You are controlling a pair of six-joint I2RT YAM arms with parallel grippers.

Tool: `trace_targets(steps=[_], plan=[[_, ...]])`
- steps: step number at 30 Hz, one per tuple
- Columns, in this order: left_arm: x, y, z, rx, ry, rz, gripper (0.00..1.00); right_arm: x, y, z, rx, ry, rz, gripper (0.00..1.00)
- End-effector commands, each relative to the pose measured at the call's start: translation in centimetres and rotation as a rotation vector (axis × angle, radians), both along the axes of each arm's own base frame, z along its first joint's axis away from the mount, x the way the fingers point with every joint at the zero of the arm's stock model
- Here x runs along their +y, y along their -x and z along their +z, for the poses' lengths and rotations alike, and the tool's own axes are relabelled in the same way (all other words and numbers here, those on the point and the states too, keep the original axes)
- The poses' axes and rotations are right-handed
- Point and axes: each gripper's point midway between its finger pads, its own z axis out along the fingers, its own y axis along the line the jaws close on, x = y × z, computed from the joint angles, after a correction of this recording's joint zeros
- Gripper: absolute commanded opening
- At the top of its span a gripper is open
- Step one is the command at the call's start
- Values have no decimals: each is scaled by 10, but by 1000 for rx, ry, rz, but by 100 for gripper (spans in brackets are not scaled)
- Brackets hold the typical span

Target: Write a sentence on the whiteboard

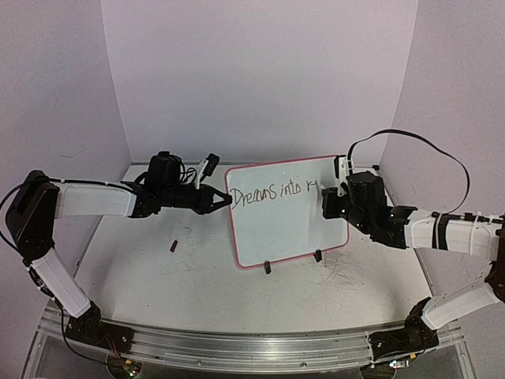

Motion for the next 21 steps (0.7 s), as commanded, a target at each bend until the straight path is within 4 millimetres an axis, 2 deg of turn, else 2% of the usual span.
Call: trace_targets(steps=[1,13,21], plan=[[-8,10,-2,-25,-36,-54,0,3,-7,5,-38,-11,4,0],[-8,11,-2,-24,-35,-56,0,5,4,-3,3,-11,52,0],[-8,11,-2,-23,-34,-58,0,1,12,-17,48,-7,55,0]])
